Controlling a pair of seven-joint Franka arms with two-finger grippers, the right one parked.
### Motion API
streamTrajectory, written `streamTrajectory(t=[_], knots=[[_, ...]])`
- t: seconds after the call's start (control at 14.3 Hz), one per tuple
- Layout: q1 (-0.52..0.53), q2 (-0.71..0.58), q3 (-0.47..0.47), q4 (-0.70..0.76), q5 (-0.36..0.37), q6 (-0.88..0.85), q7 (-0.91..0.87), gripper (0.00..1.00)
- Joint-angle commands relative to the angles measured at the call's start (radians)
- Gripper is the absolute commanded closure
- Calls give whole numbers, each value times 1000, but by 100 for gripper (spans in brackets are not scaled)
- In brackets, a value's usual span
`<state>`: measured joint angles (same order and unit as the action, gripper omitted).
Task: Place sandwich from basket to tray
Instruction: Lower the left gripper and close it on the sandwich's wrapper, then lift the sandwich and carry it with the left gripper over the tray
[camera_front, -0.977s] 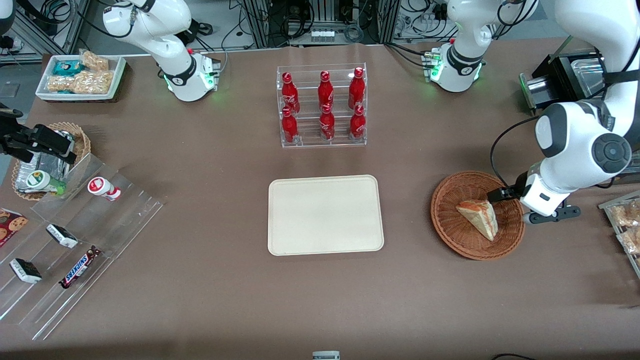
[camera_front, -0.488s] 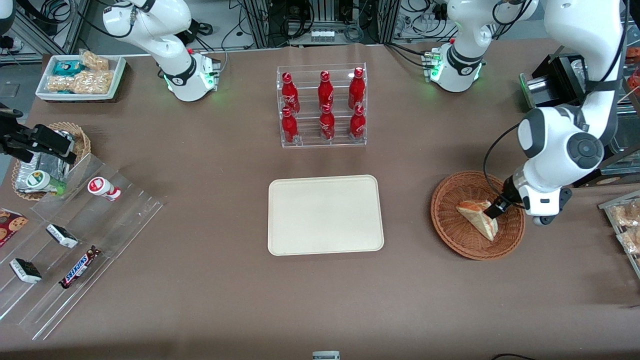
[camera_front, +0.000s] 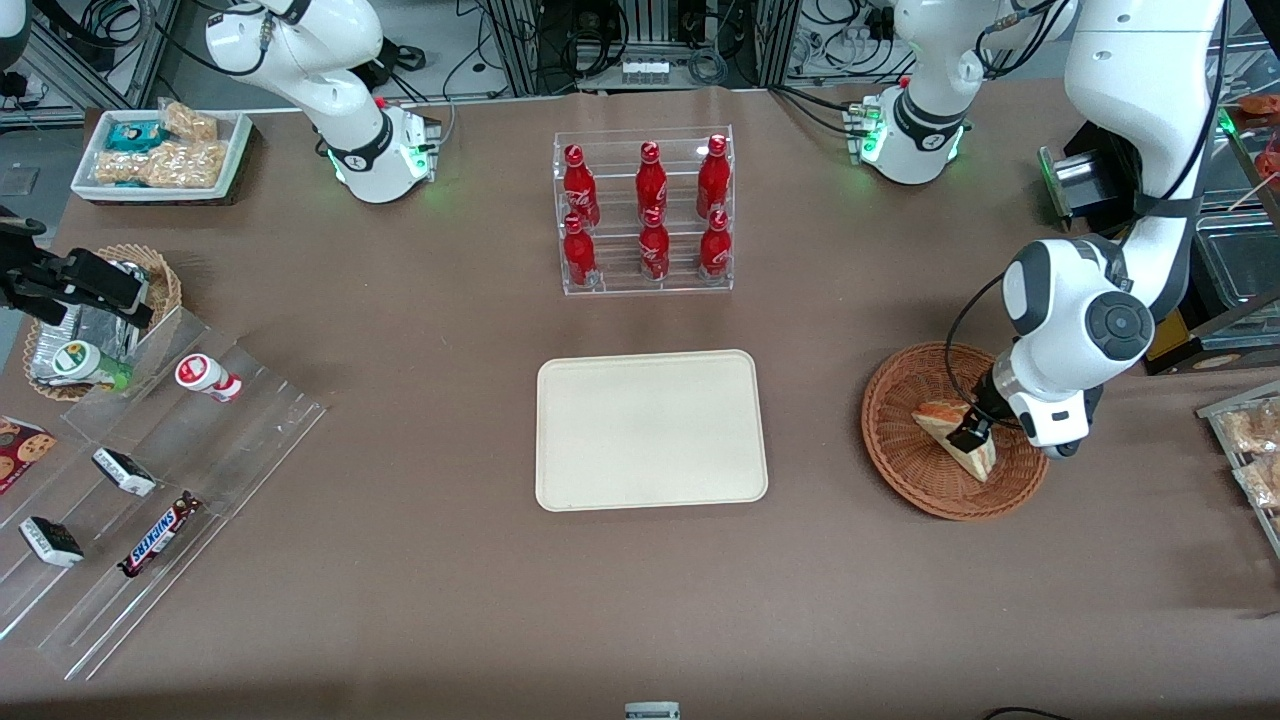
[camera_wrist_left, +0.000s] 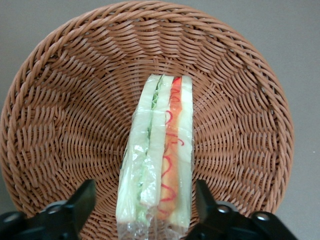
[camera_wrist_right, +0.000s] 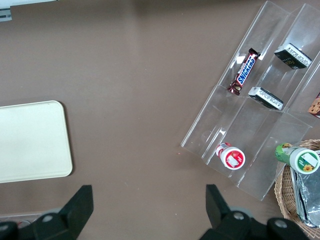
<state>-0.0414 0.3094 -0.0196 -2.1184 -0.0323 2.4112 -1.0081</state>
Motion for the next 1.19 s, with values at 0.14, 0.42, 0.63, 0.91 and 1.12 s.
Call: streamTrajectory(t=[0.14, 0.42, 0.63, 0.91, 1.12], knots=[[-6, 4, 3, 34, 8, 3, -12, 96], [-47, 2, -14, 147, 8, -114, 14, 97], [-124, 19, -14, 260, 3, -228, 43, 97], [-262, 33, -14, 288, -9, -221, 42, 96], [-386, 114, -14, 389, -6, -219, 46, 96]])
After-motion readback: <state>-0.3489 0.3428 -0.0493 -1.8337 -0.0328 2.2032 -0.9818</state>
